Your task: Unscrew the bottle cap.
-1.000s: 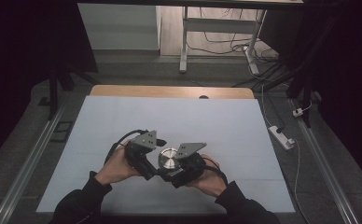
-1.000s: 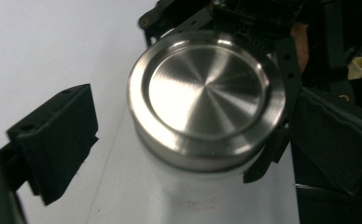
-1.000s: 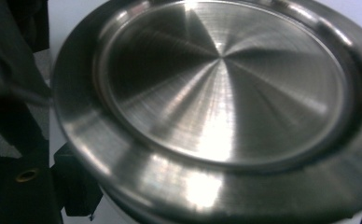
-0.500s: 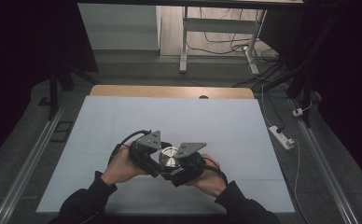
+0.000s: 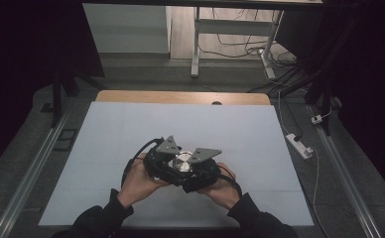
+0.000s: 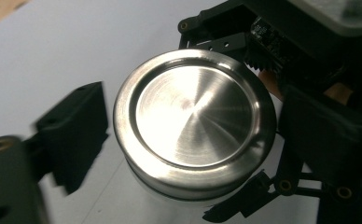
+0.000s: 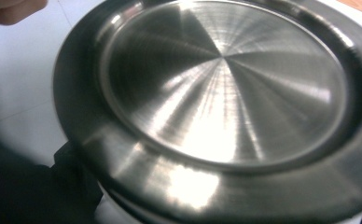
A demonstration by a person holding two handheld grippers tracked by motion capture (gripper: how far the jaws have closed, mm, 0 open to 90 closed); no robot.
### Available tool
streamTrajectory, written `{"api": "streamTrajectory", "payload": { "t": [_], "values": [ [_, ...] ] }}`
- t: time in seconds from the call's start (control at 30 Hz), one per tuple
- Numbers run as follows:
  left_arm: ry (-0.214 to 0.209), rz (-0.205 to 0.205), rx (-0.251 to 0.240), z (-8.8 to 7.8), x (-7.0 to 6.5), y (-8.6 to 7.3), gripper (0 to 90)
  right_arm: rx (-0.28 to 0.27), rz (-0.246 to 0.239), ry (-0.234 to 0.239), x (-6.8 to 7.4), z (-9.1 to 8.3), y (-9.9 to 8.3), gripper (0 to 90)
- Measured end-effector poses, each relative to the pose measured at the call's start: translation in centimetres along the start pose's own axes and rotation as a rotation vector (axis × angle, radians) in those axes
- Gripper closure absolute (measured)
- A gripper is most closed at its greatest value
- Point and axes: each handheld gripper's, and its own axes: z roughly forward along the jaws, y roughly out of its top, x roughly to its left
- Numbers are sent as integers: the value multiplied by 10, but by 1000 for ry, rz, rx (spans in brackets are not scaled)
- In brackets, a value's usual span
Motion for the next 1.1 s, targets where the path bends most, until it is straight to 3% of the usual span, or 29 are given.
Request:
{"api": "streamTrajectory", "payload": {
  "t": [0.07, 0.13, 0.2, 0.27, 0.37, 0.43, 0.57, 0.67, 0.73, 0.87, 1.1],
  "values": [
    [-3, 12, -8, -5, 3, -1, 51, 1, -3, 9, 0, 0, 0, 146],
    [-32, 33, -9, -9, 7, -3, 31, -3, -12, 28, 0, 0, 0, 146],
    [-62, 86, 0, -14, 11, -5, 24, -2, -26, 59, -1, 0, 0, 146],
    [-112, 148, 20, -18, 15, -8, 29, 1, -41, 94, 0, 0, -1, 146],
    [-204, 201, 27, -21, 18, -13, 43, 9, -66, 151, 5, 1, 0, 146],
    [-238, 231, 33, -21, 19, -15, 51, 17, -94, 174, 9, 2, 0, 146],
    [-275, 268, 30, -20, 18, -17, 109, 25, -118, 199, 14, 4, 0, 146],
    [-259, 287, 40, -19, 16, -17, 172, 30, -119, 202, 15, 4, 1, 146],
    [-247, 276, 25, -18, 16, -16, 189, 24, -119, 197, 15, 4, 1, 146],
    [-207, 202, 0, -16, 15, -13, 204, 11, -102, 165, 11, 3, 1, 146],
    [-59, 69, -9, -8, 5, -5, 204, -6, -34, 65, 3, 2, 1, 146]
  ]
}}
